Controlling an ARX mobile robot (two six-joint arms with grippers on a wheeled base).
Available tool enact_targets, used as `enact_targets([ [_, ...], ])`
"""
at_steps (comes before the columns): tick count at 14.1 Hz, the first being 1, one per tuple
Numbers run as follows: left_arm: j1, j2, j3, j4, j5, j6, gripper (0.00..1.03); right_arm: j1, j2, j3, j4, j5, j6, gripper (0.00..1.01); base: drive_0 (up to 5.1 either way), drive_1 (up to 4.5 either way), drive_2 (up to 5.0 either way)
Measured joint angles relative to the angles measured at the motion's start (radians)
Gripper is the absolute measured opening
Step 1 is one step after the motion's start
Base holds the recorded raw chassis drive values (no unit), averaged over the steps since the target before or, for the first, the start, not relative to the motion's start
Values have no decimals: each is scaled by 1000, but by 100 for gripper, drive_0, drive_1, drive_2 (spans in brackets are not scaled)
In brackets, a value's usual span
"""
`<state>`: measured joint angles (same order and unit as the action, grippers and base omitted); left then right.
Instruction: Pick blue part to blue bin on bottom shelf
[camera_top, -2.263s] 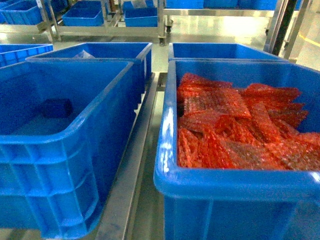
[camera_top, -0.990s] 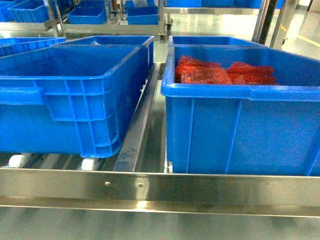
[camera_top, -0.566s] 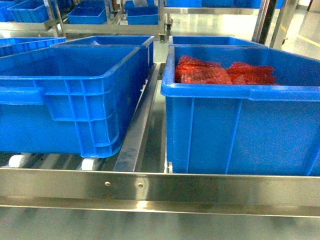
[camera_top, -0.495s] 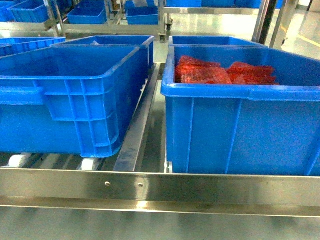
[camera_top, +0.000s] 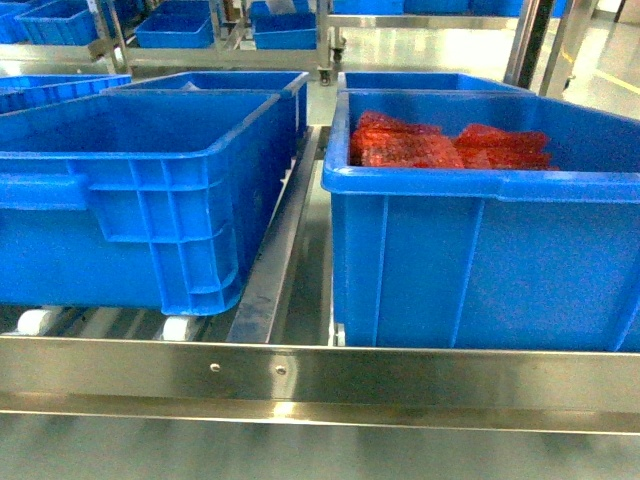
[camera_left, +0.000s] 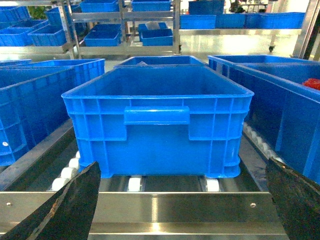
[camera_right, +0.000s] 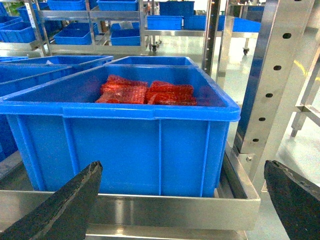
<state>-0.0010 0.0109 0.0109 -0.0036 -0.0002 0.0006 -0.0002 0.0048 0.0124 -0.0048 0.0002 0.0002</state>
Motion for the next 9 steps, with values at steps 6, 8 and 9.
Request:
enact_targets([
  [6,0,0,0,0,0,0,98,0,0,0,0,0,0,98,0,0,0],
  [8,0,0,0,0,0,0,98,0,0,0,0,0,0,98,0,0,0],
  [9,0,0,0,0,0,0,98,0,0,0,0,0,0,98,0,0,0],
])
